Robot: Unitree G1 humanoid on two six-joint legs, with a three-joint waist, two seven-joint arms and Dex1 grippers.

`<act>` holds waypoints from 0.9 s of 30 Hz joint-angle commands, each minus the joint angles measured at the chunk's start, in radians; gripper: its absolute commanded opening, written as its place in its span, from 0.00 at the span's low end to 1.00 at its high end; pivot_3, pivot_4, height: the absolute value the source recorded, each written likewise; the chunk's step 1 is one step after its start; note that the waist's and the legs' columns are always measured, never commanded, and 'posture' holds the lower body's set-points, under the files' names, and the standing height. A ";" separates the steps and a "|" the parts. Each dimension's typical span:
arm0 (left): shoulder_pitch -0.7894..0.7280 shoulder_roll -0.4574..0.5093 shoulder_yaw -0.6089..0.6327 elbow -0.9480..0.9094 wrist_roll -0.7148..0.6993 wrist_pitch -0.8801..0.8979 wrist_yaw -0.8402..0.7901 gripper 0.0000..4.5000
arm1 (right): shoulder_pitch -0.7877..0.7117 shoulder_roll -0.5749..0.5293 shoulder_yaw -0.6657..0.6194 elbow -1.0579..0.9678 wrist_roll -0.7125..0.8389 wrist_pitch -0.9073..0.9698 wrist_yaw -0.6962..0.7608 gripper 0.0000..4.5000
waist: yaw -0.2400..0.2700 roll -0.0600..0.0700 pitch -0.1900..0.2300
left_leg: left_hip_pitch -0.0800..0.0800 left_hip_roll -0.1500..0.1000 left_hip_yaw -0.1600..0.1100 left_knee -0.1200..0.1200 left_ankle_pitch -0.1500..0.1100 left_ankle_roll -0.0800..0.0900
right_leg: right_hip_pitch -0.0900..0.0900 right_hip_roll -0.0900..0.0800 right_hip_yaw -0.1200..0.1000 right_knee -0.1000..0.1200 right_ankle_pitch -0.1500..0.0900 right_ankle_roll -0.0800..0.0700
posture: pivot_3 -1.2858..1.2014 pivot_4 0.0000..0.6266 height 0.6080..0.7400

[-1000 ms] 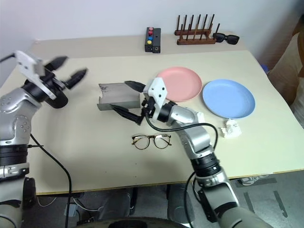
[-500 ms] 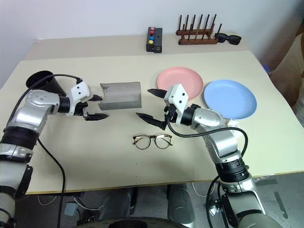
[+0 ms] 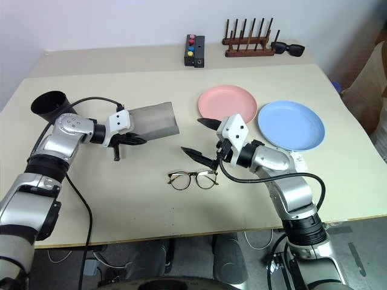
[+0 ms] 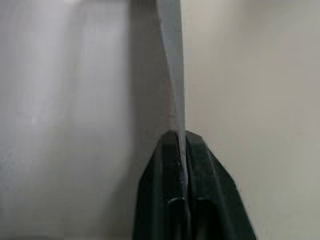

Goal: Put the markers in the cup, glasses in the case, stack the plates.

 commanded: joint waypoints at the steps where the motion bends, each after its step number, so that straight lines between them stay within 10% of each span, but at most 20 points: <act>1: 0.035 0.030 0.035 -0.080 -0.028 0.019 -0.045 0.01 | -0.004 -0.010 -0.021 -0.040 0.014 -0.003 0.000 1.00 | -0.002 0.000 0.000 | 0.000 0.000 0.000 0.000 0.000 0.000 | 0.000 0.000 0.000 0.000 0.000 0.000 | 0.52 0.24 0.95; 11: 0.216 0.120 0.081 -0.551 -0.178 0.261 -0.168 0.01 | -0.017 -0.008 -0.012 -0.021 0.017 -0.002 0.017 1.00 | 0.002 0.000 0.000 | 0.000 0.000 0.000 0.000 0.000 0.000 | 0.000 0.000 0.000 0.000 0.000 0.000 | 0.52 0.24 0.95; 23: 0.271 0.111 0.031 -0.594 -0.117 0.277 -0.117 0.01 | -0.016 -0.001 -0.007 -0.018 0.017 -0.002 0.022 1.00 | 0.002 0.000 0.000 | 0.000 0.000 0.000 0.000 0.000 0.000 | 0.000 0.000 0.000 0.000 0.000 0.000 | 0.52 0.24 0.95; 27: 0.272 0.105 0.035 -0.587 -0.117 0.274 -0.116 0.33 | -0.013 -0.004 -0.010 -0.019 0.017 -0.001 0.023 1.00 | 0.002 0.000 0.000 | 0.000 0.000 0.000 0.000 0.000 0.000 | 0.000 0.000 0.000 0.000 0.000 0.000 | 0.52 0.24 0.95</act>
